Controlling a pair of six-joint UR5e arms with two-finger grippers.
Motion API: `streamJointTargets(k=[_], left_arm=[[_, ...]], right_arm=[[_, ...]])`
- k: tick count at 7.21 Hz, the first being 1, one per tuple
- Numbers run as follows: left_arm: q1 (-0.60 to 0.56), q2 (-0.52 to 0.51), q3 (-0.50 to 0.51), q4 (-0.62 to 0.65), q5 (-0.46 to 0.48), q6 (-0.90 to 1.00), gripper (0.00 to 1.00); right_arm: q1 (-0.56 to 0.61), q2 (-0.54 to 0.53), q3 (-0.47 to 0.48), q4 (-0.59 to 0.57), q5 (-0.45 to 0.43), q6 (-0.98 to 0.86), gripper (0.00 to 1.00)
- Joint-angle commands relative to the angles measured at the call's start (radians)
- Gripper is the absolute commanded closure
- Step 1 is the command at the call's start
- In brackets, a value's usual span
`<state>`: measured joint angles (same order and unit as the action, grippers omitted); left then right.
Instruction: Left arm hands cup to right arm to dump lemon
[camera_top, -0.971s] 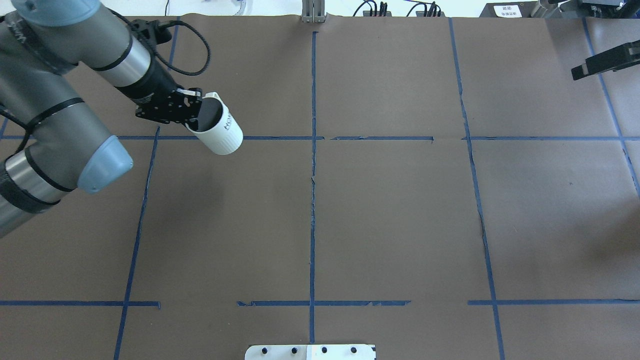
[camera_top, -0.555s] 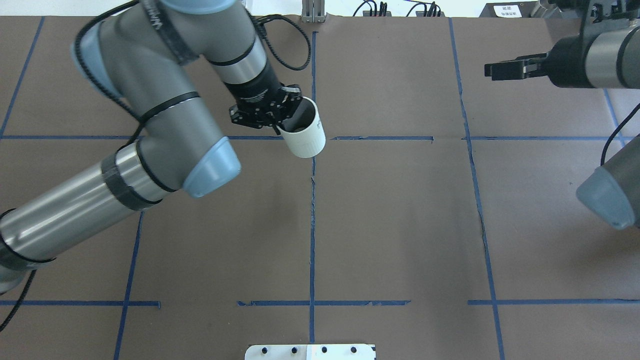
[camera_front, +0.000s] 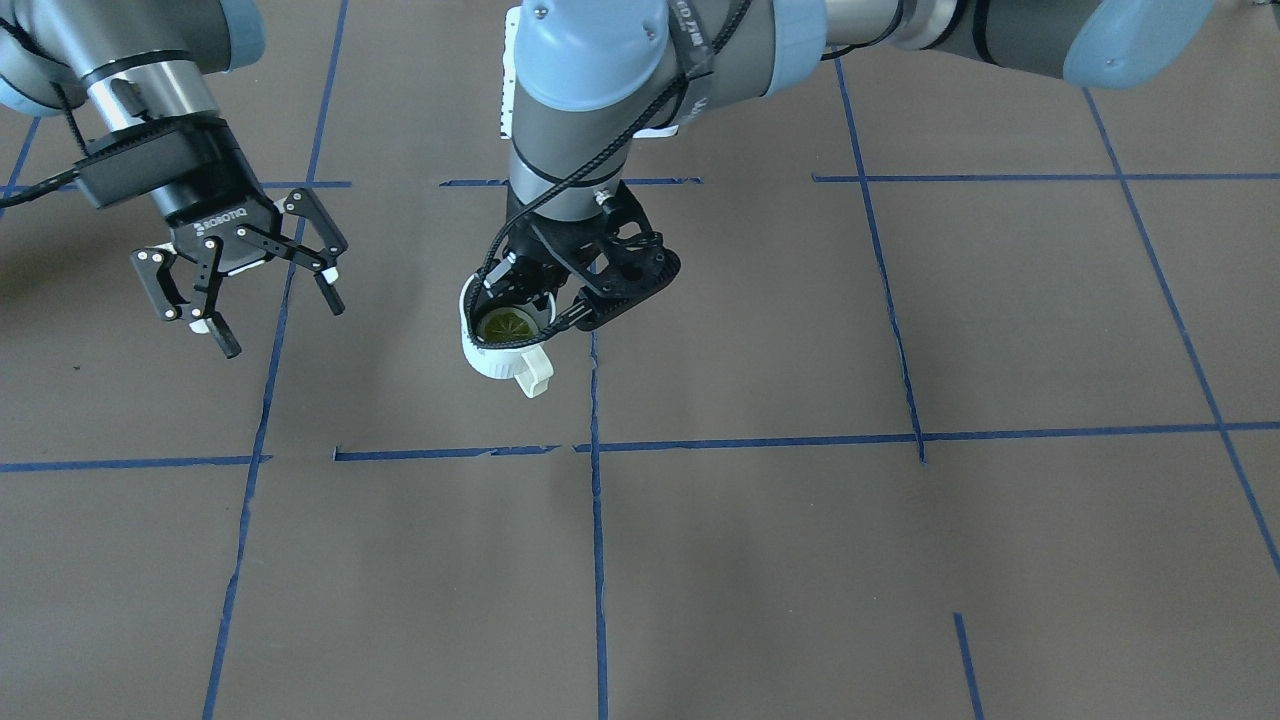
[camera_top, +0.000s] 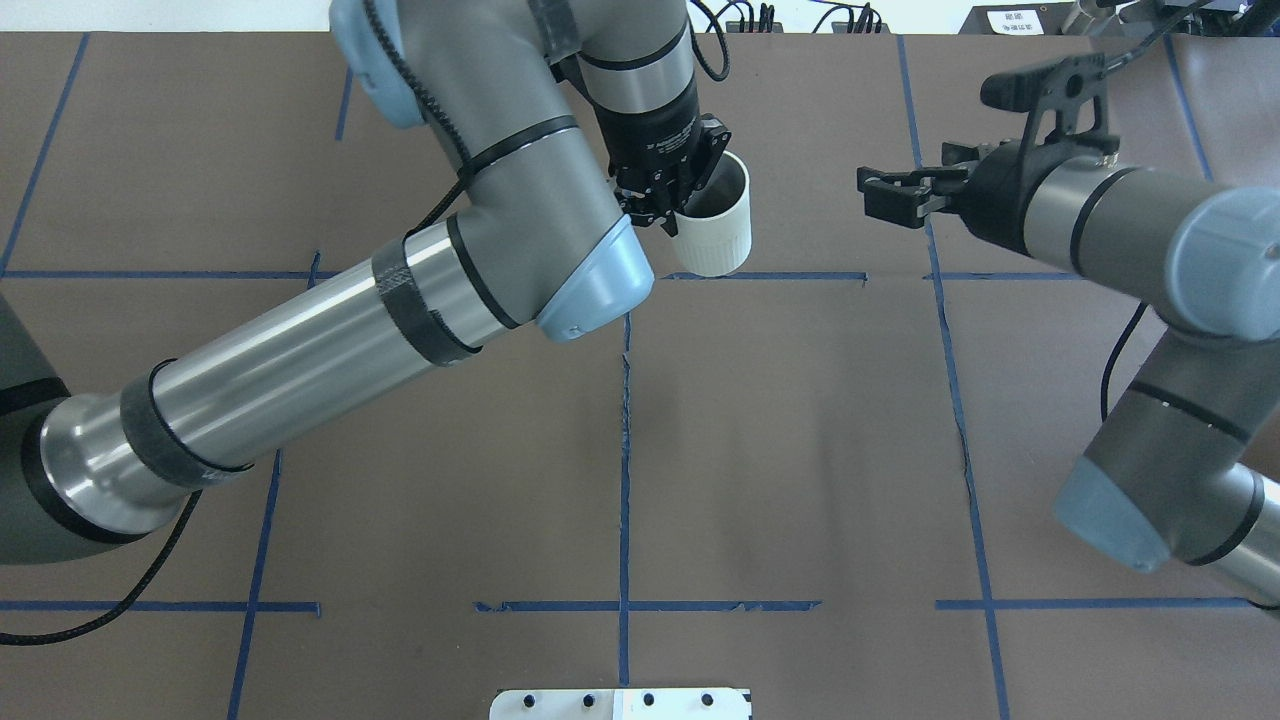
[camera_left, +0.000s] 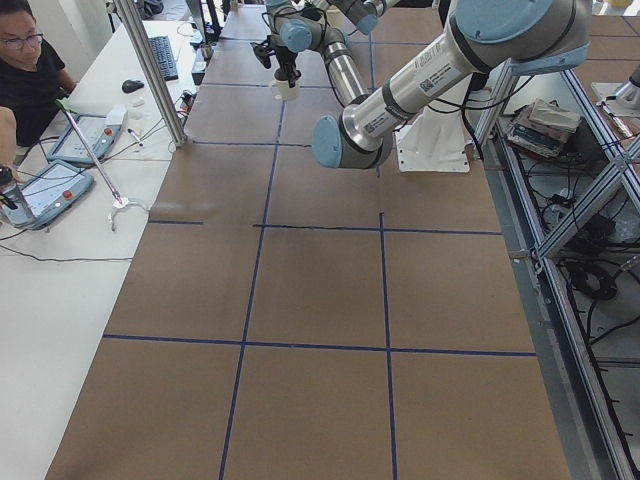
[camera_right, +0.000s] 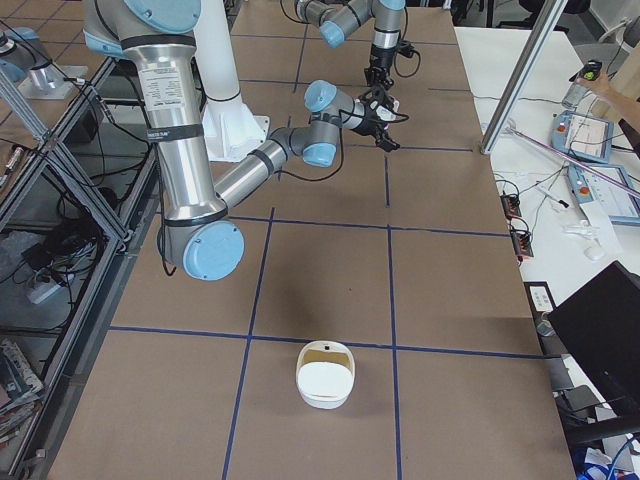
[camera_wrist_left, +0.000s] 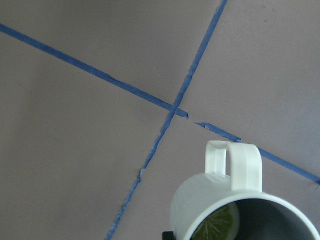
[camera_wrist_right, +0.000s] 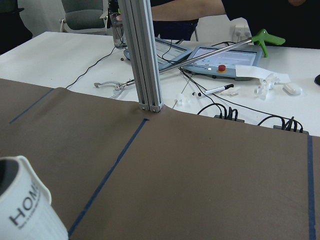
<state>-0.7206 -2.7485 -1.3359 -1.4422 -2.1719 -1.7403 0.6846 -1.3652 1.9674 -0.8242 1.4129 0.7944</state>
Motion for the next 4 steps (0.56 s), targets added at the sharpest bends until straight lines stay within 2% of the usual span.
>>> streamJointTargets(k=[1,4], left_arm=[[0.012,-0.083,0.092,-0.003,0.0,-0.024,1.0],[0.019,-0.086,0.096,-0.009,-0.002,-0.018,1.0]], right_arm=[[-0.129,0.027,0.002,0.016,-0.211,-0.102,0.0],[-0.195,0.032,0.002,0.016,-0.244,-0.161,0.01]])
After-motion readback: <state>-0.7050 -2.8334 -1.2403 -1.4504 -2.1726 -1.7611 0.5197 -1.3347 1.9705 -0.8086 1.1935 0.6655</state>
